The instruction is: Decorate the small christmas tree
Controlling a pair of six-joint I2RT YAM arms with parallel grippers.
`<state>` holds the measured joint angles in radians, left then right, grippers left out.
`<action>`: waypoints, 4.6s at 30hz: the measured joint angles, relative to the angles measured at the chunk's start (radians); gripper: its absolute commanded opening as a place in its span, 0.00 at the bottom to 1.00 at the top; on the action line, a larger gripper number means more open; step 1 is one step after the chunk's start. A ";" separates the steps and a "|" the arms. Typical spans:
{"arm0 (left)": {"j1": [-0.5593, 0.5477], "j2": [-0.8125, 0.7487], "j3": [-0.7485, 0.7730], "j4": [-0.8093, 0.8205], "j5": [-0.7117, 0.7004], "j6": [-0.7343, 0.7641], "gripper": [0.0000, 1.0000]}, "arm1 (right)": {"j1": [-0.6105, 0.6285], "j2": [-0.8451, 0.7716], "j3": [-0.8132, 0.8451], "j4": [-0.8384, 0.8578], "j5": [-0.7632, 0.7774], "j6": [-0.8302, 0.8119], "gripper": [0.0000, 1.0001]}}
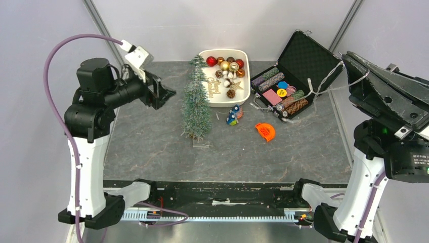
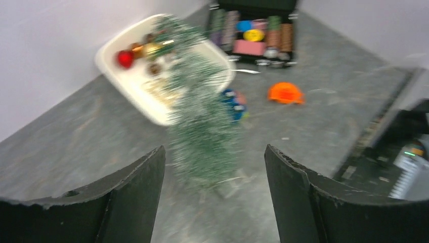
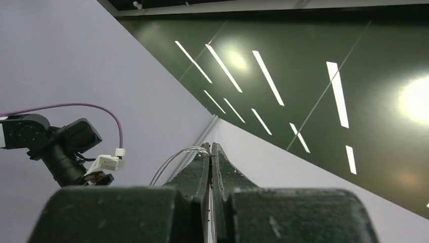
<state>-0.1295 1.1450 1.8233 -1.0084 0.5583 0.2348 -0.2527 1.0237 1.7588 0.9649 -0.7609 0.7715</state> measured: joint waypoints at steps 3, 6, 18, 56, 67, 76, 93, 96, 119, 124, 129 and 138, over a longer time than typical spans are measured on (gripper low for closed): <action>-0.167 0.001 0.017 -0.004 0.026 -0.070 0.80 | 0.000 0.016 -0.014 0.037 0.001 0.046 0.00; -0.425 0.043 0.061 -0.012 -0.031 -0.097 0.81 | 0.000 0.027 -0.066 0.051 0.000 0.068 0.00; -1.060 0.402 0.562 0.020 -0.445 0.058 0.82 | 0.003 0.008 -0.299 0.029 -0.010 0.046 0.00; -1.207 0.764 0.808 0.429 -0.958 0.323 0.20 | 0.230 -0.102 -0.533 -0.301 -0.098 -0.303 0.00; -1.207 0.723 0.782 0.262 -0.903 0.207 0.02 | 0.232 -0.119 -0.559 -0.276 -0.116 -0.262 0.64; -1.204 0.357 0.544 0.162 -0.953 0.206 0.02 | 0.236 -0.038 -0.579 -0.019 -0.204 -0.030 0.98; -1.020 -0.132 0.400 0.377 -1.400 0.528 0.02 | 0.449 0.134 -0.483 -0.489 -0.040 -0.325 0.98; -0.988 -0.185 0.263 0.495 -1.470 0.641 0.02 | 0.573 0.206 -0.407 -0.638 0.046 -0.446 0.98; -0.081 0.131 -0.076 0.483 -0.998 0.382 0.02 | 0.735 0.355 -0.297 -0.942 0.326 -0.751 0.98; 0.055 0.320 0.075 0.456 -0.859 0.250 0.02 | 0.735 0.378 -0.227 -1.017 0.366 -0.823 0.98; 0.072 0.570 0.354 0.411 -0.702 0.116 0.02 | 0.724 0.464 -0.067 -1.065 0.406 -0.887 0.98; -0.044 0.860 0.725 0.360 -0.529 -0.007 0.02 | 0.555 0.686 0.117 -1.033 0.284 -0.883 0.98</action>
<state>-0.1738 2.0048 2.5481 -0.6483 0.0288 0.2279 0.3027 1.7100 1.8755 -0.0681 -0.4770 -0.1116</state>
